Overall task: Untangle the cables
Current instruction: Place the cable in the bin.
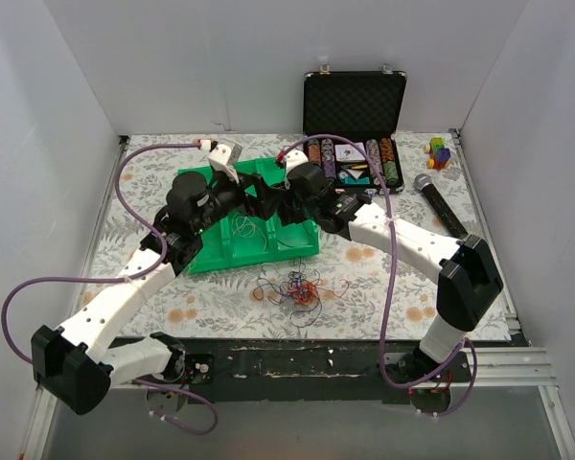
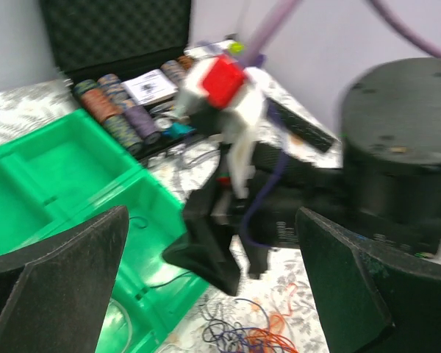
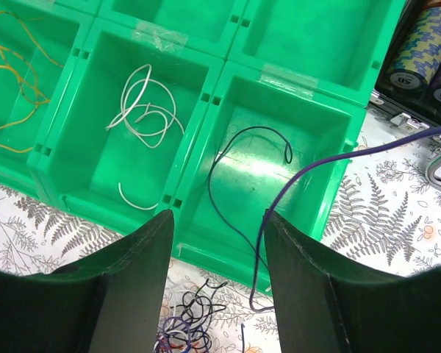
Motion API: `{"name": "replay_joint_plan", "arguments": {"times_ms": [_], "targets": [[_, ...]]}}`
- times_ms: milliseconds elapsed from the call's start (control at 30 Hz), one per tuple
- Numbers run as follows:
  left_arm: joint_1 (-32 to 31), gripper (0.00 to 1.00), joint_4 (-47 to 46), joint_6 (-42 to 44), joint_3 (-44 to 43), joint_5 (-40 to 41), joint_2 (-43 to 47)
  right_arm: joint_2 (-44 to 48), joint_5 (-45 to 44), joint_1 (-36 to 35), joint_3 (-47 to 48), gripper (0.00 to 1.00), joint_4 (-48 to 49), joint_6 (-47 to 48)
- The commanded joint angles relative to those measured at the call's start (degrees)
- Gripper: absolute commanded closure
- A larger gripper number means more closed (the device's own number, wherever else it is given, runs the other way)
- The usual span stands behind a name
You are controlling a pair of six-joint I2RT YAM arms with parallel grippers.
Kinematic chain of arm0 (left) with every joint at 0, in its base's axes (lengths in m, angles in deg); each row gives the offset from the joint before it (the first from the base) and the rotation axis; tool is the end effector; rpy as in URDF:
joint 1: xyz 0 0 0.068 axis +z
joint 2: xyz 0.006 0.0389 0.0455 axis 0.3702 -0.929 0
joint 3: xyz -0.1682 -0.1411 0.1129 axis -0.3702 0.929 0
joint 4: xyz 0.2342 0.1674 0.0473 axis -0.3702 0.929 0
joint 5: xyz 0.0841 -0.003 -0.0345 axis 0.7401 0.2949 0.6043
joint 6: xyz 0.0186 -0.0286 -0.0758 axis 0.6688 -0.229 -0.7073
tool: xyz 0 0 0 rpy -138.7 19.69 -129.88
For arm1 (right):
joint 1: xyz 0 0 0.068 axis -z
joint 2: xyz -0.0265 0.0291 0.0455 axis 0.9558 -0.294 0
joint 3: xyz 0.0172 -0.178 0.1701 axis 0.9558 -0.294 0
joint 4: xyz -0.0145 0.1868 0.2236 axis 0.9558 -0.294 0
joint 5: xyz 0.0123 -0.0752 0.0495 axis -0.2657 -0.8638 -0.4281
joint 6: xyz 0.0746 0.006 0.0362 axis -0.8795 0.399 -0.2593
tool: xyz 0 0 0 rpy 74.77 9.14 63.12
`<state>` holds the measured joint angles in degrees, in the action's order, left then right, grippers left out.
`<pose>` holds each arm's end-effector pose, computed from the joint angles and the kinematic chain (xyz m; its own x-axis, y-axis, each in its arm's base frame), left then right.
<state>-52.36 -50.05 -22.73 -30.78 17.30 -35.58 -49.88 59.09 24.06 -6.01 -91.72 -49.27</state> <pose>0.2885 -0.1857 0.3312 -0.5884 -0.5655 -0.5779 0.3013 0.5099 -0.8057 0.3087 0.3261 0.2534 -0.4799 -0.2055 -0.8529 -0.4946 0.8663 0.0696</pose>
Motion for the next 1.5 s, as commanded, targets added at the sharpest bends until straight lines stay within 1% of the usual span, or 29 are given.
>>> {"name": "replay_joint_plan", "arguments": {"times_ms": [0, 133, 300, 467, 567, 600, 767, 900, 1067, 1267, 1367, 1467], "targets": [[-0.3, 0.02, -3.6, 1.5, -1.5, -13.3, 2.7, 1.7, -1.1, -0.6, 0.2, 0.39, 1.9, 0.5], [-0.3, 0.02, -3.9, 4.3, 0.1, -14.9, 4.3, 1.3, -1.1, -0.9, 0.6, 0.39, 1.8, 0.2], [-0.3, 0.02, -5.8, 6.9, 1.0, -12.1, 4.0, 0.6, -1.7, -2.2, 2.3, 0.39, 1.1, 0.4], [-0.3, 0.20, -6.8, 10.1, 2.0, -11.8, 3.4, 1.3, -2.2, -3.2, 2.9, 0.40, 1.0, 0.5], [-0.3, 0.27, -8.0, 10.6, 2.8, -11.2, 3.6, 1.6, -2.5, -3.6, 3.3, 0.41, 0.7, 0.5], [-0.3, 0.31, -8.1, 10.7, 2.9, -10.9, 3.6, 1.9, -2.6, -3.8, 3.2, 0.42, 0.6, 0.6], [-0.3, 0.60, -9.2, 11.5, 4.2, -11.1, 4.0, 2.8, -2.5, -3.9, 1.8, 0.44, 1.1, 0.2], [-0.3, 0.76, -8.7, 11.5, 3.9, -11.6, 4.2, 3.5, -2.4, -3.9, 0.7, 0.44, 1.7, 0.2], [-0.3, 0.87, -9.2, 11.0, 3.3, -10.9, 3.6, 3.9, -2.8, -3.9, 0.2, 0.46, 1.7, 0.1], [-0.3, 0.99, -10.2, 10.9, 3.2, -7.9, 4.0, 4.7, -3.4, -3.8, -1.3, 0.47, 1.9, 0.0], [-0.3, 1.00, -11.0, 10.2, 2.7, -5.6, 4.4, 5.2, -3.5, -3.4, -2.7, 0.46, 2.0, -0.3], [-0.3, 1.00, -11.4, 8.9, 1.8, -4.0, 5.1, 6.1, -3.0, -2.4, -4.6, 0.43, 2.4, -0.7]]}}
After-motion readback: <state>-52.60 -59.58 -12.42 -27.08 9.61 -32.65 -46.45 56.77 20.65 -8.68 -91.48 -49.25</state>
